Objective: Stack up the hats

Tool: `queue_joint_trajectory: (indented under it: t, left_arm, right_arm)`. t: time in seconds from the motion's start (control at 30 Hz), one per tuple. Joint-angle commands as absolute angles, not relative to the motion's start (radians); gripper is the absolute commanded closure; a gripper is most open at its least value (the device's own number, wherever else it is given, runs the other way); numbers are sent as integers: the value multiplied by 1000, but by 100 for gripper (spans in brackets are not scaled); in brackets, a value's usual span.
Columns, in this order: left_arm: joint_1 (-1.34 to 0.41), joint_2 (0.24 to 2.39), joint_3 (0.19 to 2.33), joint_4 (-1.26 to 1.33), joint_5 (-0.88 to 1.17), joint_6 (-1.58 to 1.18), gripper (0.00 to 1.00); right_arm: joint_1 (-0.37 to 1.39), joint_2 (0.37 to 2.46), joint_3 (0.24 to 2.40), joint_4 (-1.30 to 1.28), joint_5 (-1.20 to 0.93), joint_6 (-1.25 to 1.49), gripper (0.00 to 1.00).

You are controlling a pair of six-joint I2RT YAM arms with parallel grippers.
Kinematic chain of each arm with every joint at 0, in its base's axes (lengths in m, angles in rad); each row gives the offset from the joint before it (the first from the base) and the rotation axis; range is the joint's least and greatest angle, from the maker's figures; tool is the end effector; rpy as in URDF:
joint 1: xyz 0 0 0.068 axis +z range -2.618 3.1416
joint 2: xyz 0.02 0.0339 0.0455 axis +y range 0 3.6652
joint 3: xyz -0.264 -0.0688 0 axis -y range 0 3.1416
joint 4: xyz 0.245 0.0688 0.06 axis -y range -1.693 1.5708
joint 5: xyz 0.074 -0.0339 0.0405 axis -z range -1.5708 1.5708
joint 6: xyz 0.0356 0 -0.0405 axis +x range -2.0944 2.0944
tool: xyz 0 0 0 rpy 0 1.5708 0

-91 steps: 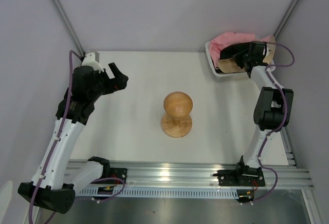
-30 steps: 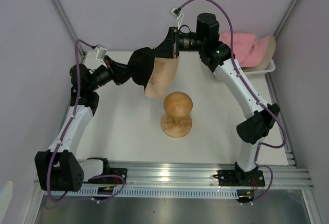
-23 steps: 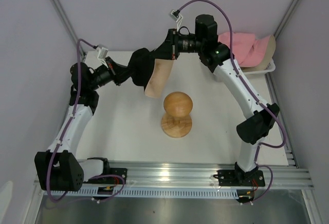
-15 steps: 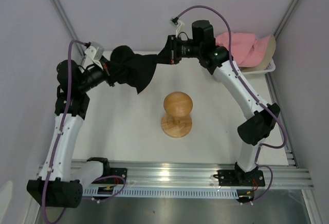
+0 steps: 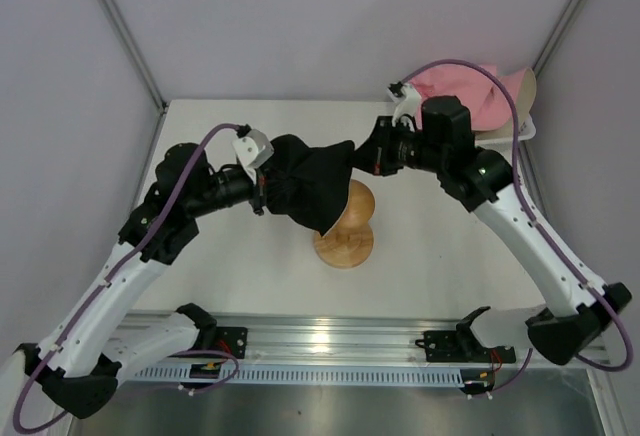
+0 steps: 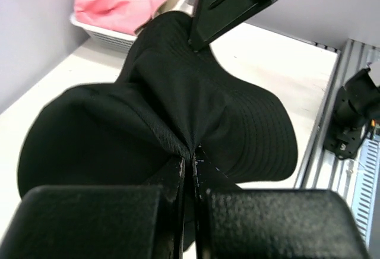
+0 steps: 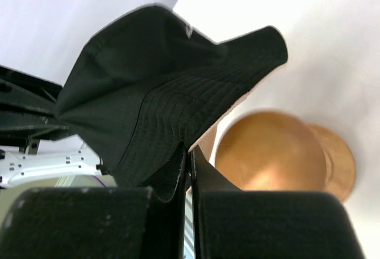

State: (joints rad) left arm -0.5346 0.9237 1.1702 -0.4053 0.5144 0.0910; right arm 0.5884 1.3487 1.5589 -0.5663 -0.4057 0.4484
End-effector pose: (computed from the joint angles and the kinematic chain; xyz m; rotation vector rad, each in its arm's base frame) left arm 0.1524 -0.1106 0.4255 0.9003 1.5247 -0.7674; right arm 0.2326 0.1721 0.4436 -0.4317 2.0061 1.0624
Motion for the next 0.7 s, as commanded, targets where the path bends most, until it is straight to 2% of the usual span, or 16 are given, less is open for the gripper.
queue_joint_trajectory:
  t: [0.0, 0.27, 0.5, 0.67]
  left_arm:
    - [-606, 890, 1166, -376, 402, 107, 99]
    - [-736, 988, 1212, -399, 350, 109, 99]
    - [-877, 1133, 1288, -462, 247, 152, 99]
    - [-913, 1226, 1385, -491, 218, 161, 99]
  right_arm:
    - [558, 1224, 1438, -574, -199, 480, 100]
    - [442, 1065, 1151, -520, -273, 517, 100]
    - [289, 968, 987, -548, -331, 511, 100]
    - [198, 896, 890, -517, -394, 517, 100]
